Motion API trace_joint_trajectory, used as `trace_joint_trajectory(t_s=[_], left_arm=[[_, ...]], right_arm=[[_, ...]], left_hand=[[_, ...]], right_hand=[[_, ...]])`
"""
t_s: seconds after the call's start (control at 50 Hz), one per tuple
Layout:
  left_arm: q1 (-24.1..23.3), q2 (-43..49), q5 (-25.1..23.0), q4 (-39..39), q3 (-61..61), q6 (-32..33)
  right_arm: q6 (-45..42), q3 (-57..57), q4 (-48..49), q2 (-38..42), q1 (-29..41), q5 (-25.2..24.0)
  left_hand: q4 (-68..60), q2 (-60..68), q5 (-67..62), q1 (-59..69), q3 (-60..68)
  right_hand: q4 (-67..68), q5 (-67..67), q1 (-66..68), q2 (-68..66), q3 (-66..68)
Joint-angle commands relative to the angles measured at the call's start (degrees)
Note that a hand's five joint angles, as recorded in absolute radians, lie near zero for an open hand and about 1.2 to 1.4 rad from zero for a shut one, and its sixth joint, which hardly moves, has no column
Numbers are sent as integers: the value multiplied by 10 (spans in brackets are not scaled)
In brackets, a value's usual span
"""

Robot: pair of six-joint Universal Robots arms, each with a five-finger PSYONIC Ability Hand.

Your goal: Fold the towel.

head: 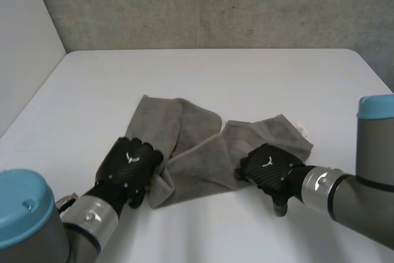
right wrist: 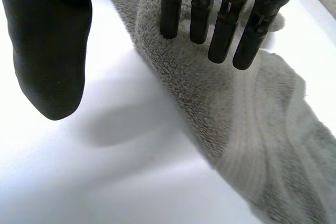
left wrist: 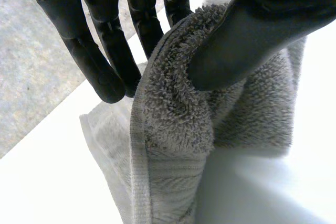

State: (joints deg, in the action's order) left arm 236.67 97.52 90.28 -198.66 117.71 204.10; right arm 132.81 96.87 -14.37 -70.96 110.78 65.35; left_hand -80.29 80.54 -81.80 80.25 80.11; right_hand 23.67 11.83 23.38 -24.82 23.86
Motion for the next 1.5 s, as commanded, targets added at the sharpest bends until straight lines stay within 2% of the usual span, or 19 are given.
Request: trace_joint_trajectory(t_s=[0.02,0.16,0.42,0.6,0.66,0.7,0.72,0.74,0.76,0.8,0.88,0.94,1.1,1.2,1.3,1.4,1.44,1.48,1.5], left_arm=[[5,-46,1,0,27,0],[13,-70,1,0,33,-1],[13,-73,2,-1,50,-1],[13,-73,2,-1,51,-1],[13,-73,2,-1,50,-1],[13,-73,2,-1,49,-1],[13,-73,2,-1,49,-1],[13,-74,2,-1,48,-1],[13,-74,2,-1,48,-1],[13,-79,2,-1,46,-1],[13,-82,2,-1,42,0],[14,-86,2,-2,33,0],[26,-102,3,-2,22,-1],[39,-105,2,-2,29,-4],[41,-104,1,-3,45,-5],[41,-100,0,-3,52,-6],[42,-98,0,-4,52,-6],[43,-97,0,-6,50,-6],[43,-97,0,-6,50,-6]], right_arm=[[60,-60,0,-52,-5,-1],[120,-133,4,-34,4,0],[128,-352,7,220,29,67],[132,-452,21,333,38,66],[131,-481,21,363,44,68],[131,-498,21,381,46,70],[131,-498,21,381,46,70],[132,-502,21,383,46,69],[132,-502,21,383,46,69],[138,-503,22,373,48,71],[159,-498,28,344,46,72],[196,-472,50,275,44,72],[195,-297,110,117,36,60],[117,-158,110,42,21,27],[-54,17,93,-39,-42,-3],[-129,77,87,-51,-80,2],[-137,77,87,-51,-87,2],[-124,66,90,-59,-98,-3],[-124,66,90,-59,-98,-3]], left_hand=[[104,-106,219,-103,-102],[119,-121,234,-118,-117],[172,-175,288,-172,-171],[184,-187,299,-184,-183],[186,-189,301,-186,-184],[186,-189,301,-186,-184],[186,-189,301,-186,-184],[186,-189,301,-186,-184],[186,-189,301,-186,-184],[186,-189,301,-186,-184],[186,-189,301,-186,-184],[186,-189,301,-186,-184],[191,-194,306,-191,-189],[226,-229,342,-226,-225],[243,-246,358,-243,-241],[252,-254,367,-251,-250],[257,-259,372,-256,-255],[257,-259,372,-256,-255],[257,-259,372,-256,-255]], right_hand=[[-35,-17,-32,46,-37],[-65,-47,-62,77,-67],[-35,-17,-32,46,-37],[-3,15,0,14,-5],[76,94,79,-65,74],[240,258,243,-228,238],[241,259,244,-229,239],[362,381,365,-351,361],[364,382,367,-352,362],[563,581,566,-551,561],[563,582,566,-552,561],[563,582,566,-552,561],[563,582,566,-552,561],[563,582,566,-552,561],[563,582,566,-552,561],[563,582,566,-552,561],[527,545,530,-515,525],[314,333,317,-303,312],[313,332,316,-302,311]])
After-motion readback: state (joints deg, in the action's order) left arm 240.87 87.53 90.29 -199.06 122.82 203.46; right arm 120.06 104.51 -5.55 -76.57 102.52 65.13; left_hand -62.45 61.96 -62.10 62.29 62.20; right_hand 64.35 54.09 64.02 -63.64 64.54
